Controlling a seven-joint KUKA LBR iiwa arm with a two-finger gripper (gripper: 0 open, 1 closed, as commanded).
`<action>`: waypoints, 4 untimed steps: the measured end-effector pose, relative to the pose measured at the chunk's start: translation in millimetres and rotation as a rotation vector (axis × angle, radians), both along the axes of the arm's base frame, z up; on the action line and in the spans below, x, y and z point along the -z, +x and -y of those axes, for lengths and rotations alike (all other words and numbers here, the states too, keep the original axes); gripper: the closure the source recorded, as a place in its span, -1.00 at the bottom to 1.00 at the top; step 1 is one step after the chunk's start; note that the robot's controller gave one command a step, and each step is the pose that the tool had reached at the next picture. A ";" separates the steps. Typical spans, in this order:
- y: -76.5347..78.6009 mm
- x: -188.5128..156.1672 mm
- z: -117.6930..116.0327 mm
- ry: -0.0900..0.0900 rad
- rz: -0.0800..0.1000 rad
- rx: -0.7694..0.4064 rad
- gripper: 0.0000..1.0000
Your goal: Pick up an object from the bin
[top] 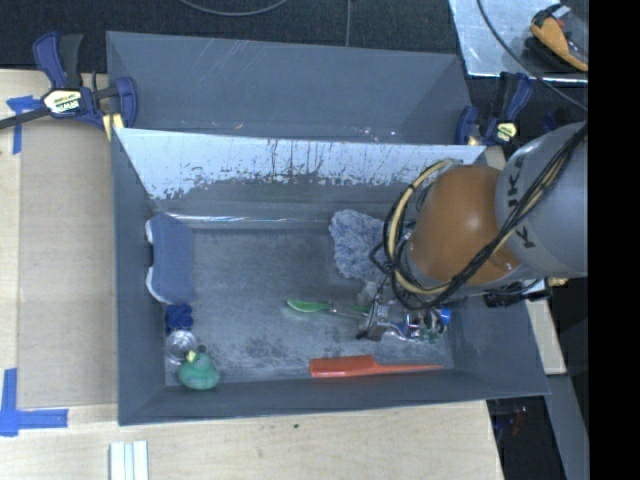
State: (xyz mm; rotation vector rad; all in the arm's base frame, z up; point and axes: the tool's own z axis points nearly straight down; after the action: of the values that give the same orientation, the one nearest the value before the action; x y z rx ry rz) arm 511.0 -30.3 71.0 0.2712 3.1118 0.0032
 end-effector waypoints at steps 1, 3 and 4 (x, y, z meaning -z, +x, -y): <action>-4.6 -3.4 -29.7 0.004 -0.004 0.239 1.00; -8.8 -25.6 -28.4 0.007 0.000 0.264 1.00; -8.8 -25.7 -28.4 0.007 0.000 0.264 1.00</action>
Offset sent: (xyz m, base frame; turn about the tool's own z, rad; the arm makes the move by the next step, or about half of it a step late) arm -0.0023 -0.0199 -0.0010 0.0257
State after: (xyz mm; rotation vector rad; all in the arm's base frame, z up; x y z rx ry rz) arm 502.2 -1.9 96.7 0.6781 3.0496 0.0108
